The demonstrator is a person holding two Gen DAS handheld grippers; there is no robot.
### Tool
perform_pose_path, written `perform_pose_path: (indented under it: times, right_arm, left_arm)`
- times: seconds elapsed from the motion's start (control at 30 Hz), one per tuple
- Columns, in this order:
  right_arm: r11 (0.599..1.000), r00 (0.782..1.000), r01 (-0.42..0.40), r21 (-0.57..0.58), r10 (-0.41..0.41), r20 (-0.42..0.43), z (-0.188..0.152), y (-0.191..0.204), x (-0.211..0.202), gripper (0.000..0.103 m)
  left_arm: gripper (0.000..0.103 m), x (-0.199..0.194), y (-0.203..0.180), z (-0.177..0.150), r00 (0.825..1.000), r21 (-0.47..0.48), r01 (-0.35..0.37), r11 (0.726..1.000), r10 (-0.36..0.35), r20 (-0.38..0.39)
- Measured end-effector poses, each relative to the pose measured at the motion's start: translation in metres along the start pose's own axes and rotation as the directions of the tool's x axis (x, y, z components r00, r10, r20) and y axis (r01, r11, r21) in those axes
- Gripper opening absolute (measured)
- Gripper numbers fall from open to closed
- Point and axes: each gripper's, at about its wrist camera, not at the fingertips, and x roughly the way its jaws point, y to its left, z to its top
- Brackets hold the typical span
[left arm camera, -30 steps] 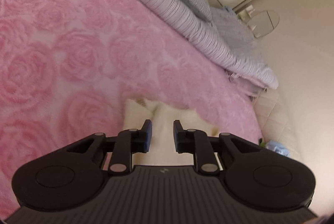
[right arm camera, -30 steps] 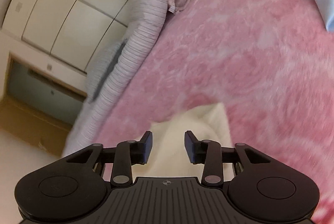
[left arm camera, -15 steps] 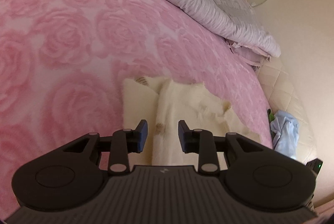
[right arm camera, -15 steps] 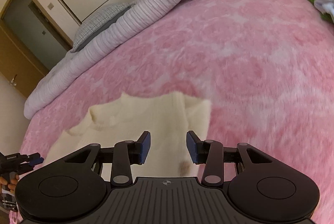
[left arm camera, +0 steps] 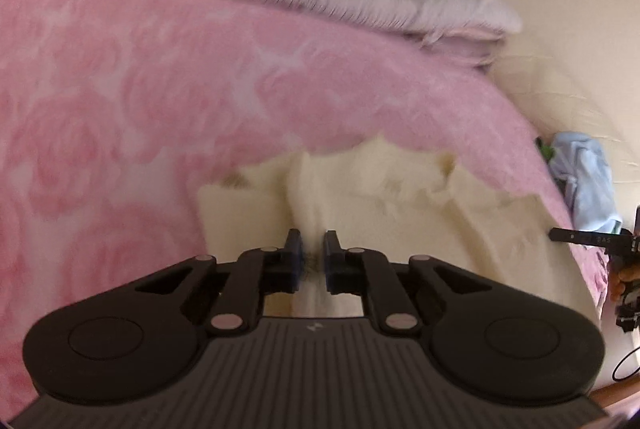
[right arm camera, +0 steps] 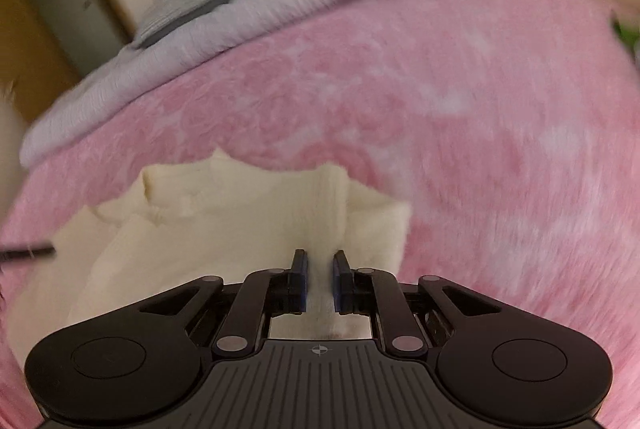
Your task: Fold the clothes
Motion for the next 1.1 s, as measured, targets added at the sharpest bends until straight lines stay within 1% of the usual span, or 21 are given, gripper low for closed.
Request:
perform_pose_path:
  times: [0.1, 0.17, 0.23, 0.3, 0.37, 0.47, 0.53, 0.6, 0.63, 0.67, 0.7, 0.73, 0.77, 0.8, 0.83, 0.87, 0.9, 0.93, 1.0, 1.03, 1.1]
  right_arm:
    - [0.996, 0.995, 0.032, -0.086, -0.024, 0.092, 0.006, 0.014, -0.014, 0.010]
    - [0.990, 0.987, 0.058, -0.129, -0.037, 0.159, 0.010, 0.021, -0.023, 0.010]
    - [0.983, 0.973, 0.104, -0.152, -0.069, 0.221, 0.018, 0.025, -0.025, 0.010]
    - [0.980, 0.961, 0.133, -0.148, -0.092, 0.259, 0.024, 0.025, -0.021, 0.010]
    - [0.983, 0.960, 0.136, -0.125, -0.100, 0.261, 0.030, 0.022, -0.010, 0.010]
    - [0.984, 0.965, 0.142, -0.104, -0.114, 0.235, 0.036, 0.018, 0.014, 0.010]
    - [0.984, 0.972, 0.153, -0.088, -0.134, 0.191, 0.034, 0.015, 0.033, 0.010]
    - [0.983, 0.978, 0.171, -0.069, -0.161, 0.131, 0.030, 0.009, 0.052, 0.010]
    - [0.981, 0.980, 0.183, -0.061, -0.177, 0.092, 0.027, 0.006, 0.060, 0.010]
    - [0.980, 0.980, 0.193, -0.051, -0.190, 0.060, 0.023, 0.003, 0.066, 0.011]
    - [0.981, 0.980, 0.192, -0.025, -0.190, 0.066, 0.016, 0.002, 0.054, 0.014]
    - [0.982, 0.979, 0.190, 0.001, -0.190, 0.072, 0.009, 0.001, 0.043, 0.016]
    - [0.982, 0.979, 0.189, 0.027, -0.190, 0.079, 0.002, 0.000, 0.032, 0.030]
    - [0.981, 0.978, 0.187, 0.053, -0.191, 0.085, -0.004, 0.000, 0.021, 0.044]
    - [0.980, 0.977, 0.184, 0.079, -0.191, 0.091, -0.011, -0.001, 0.010, 0.047]
    - [0.978, 0.977, 0.181, 0.105, -0.192, 0.098, -0.018, -0.002, -0.001, 0.048]
    - [0.975, 0.976, 0.179, 0.130, -0.192, 0.104, -0.025, -0.003, -0.013, 0.048]
    - [0.972, 0.975, 0.175, 0.156, -0.193, 0.110, -0.031, -0.004, -0.024, 0.048]
    - [0.964, 0.973, 0.168, 0.207, -0.196, 0.122, -0.045, -0.006, -0.046, 0.048]
    - [0.959, 0.972, 0.164, 0.232, -0.197, 0.128, -0.052, -0.007, -0.057, 0.048]
    - [0.943, 0.973, 0.141, 0.301, -0.187, 0.133, -0.076, -0.006, -0.079, 0.048]
  left_arm:
    - [0.008, -0.015, -0.003, 0.002, 0.996, 0.020, 0.000, 1.000, -0.002, 0.091]
    - [0.008, -0.022, -0.005, 0.006, 0.988, 0.024, -0.010, 1.000, 0.006, 0.154]
    - [0.008, -0.023, -0.003, 0.012, 0.978, 0.015, -0.029, 0.999, 0.025, 0.207]
    - [0.008, -0.021, -0.001, 0.021, 0.970, 0.014, -0.037, 0.999, 0.033, 0.242]
    - [0.008, -0.012, 0.001, 0.028, 0.969, 0.016, -0.050, 0.999, 0.045, 0.242]
    - [0.008, 0.011, 0.005, 0.034, 0.976, 0.025, -0.075, 0.997, 0.069, 0.209]
    - [0.008, 0.028, 0.007, 0.031, 0.980, 0.028, -0.102, 0.994, 0.095, 0.174]
    - [0.008, 0.048, 0.010, 0.023, 0.984, 0.035, -0.137, 0.990, 0.132, 0.118]
    - [0.009, 0.055, 0.012, 0.020, 0.984, 0.036, -0.154, 0.987, 0.151, 0.093]
    - [0.013, 0.059, 0.016, 0.017, 0.984, 0.027, -0.163, 0.986, 0.161, 0.076]
    - [0.018, 0.057, 0.020, 0.014, 0.984, 0.005, -0.161, 0.987, 0.160, 0.079]
    - [0.021, 0.051, 0.024, 0.013, 0.984, -0.025, -0.159, 0.987, 0.160, 0.084]
    - [0.026, 0.045, 0.028, 0.012, 0.983, -0.056, -0.156, 0.986, 0.161, 0.088]
    - [0.027, 0.035, 0.030, 0.011, 0.982, -0.081, -0.161, 0.984, 0.168, 0.089]
    - [0.027, 0.024, 0.033, 0.010, 0.980, -0.105, -0.165, 0.981, 0.175, 0.091]
    - [0.023, 0.011, 0.035, 0.008, 0.977, -0.124, -0.185, 0.975, 0.196, 0.087]
    - [0.024, -0.002, 0.038, 0.005, 0.972, -0.143, -0.206, 0.968, 0.219, 0.083]
    - [0.024, -0.017, 0.038, -0.001, 0.973, -0.155, -0.202, 0.967, 0.216, 0.079]
    - [0.026, -0.045, 0.037, -0.015, 0.977, -0.182, -0.186, 0.966, 0.202, 0.072]
    - [0.027, -0.062, 0.035, -0.028, 0.979, -0.213, -0.174, 0.962, 0.191, 0.064]
    - [0.030, -0.083, 0.030, -0.054, 0.988, -0.266, -0.119, 0.957, 0.140, 0.062]
